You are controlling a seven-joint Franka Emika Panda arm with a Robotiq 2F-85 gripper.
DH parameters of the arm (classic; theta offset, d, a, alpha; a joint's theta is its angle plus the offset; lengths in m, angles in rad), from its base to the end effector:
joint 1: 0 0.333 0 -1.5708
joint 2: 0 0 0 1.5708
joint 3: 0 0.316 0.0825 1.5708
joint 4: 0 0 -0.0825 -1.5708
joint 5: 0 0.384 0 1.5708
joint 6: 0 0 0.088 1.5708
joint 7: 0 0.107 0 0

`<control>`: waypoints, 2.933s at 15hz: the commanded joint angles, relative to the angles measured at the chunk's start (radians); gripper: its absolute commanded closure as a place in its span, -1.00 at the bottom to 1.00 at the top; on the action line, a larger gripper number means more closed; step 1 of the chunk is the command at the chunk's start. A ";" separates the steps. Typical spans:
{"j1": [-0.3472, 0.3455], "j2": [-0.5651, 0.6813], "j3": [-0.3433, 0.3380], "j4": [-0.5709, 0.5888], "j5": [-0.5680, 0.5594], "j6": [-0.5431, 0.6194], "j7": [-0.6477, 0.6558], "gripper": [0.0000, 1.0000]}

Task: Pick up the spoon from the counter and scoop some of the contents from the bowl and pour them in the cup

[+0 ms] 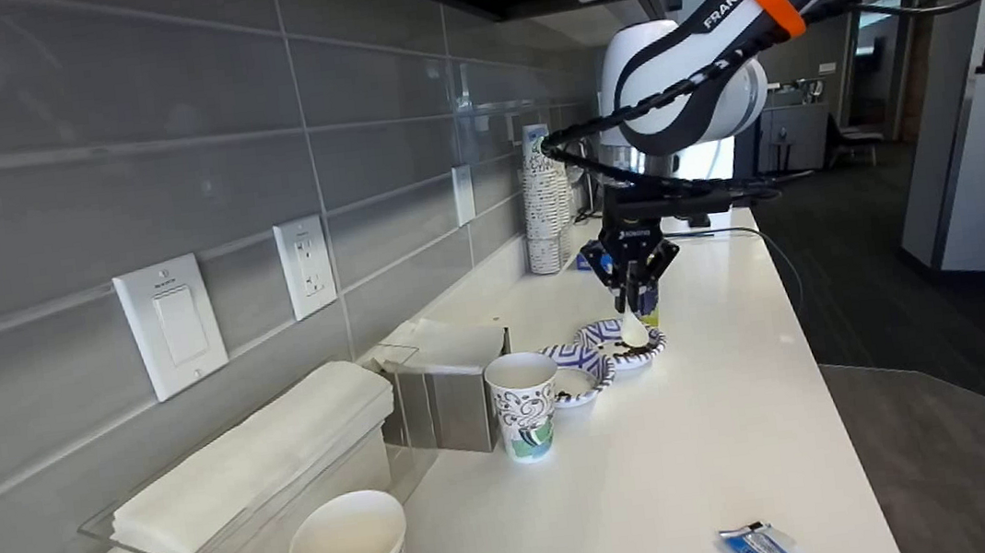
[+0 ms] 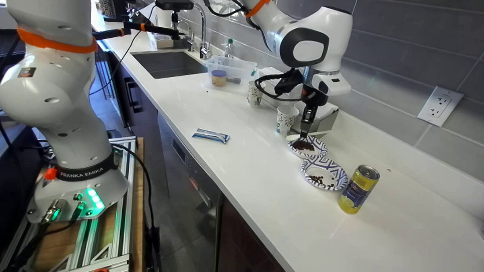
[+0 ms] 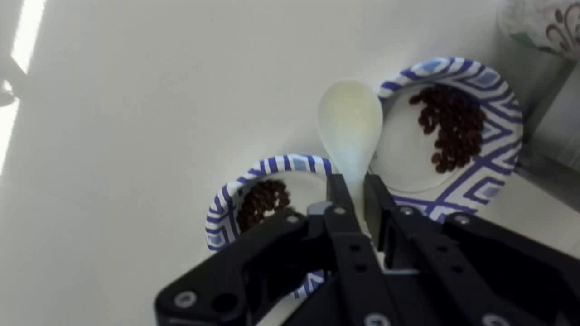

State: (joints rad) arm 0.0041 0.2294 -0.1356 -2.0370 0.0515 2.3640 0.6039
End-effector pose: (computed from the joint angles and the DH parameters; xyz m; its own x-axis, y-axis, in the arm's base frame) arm 0.5931 -0.0754 0.3425 0.7173 -0.6924 0.0771 -0.6895 -0.7214 -0.0640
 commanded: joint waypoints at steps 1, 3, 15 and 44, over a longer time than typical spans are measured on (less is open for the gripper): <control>-0.015 -0.002 0.001 -0.026 0.009 0.141 0.004 0.93; -0.015 0.002 0.001 -0.006 0.002 0.103 -0.002 0.72; 0.050 0.198 -0.047 0.129 -0.039 0.288 0.243 0.93; 0.176 0.376 -0.091 0.266 -0.179 0.308 0.508 0.93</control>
State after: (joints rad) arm 0.2308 0.6327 -0.2900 -1.7536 -0.1576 2.6929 1.1929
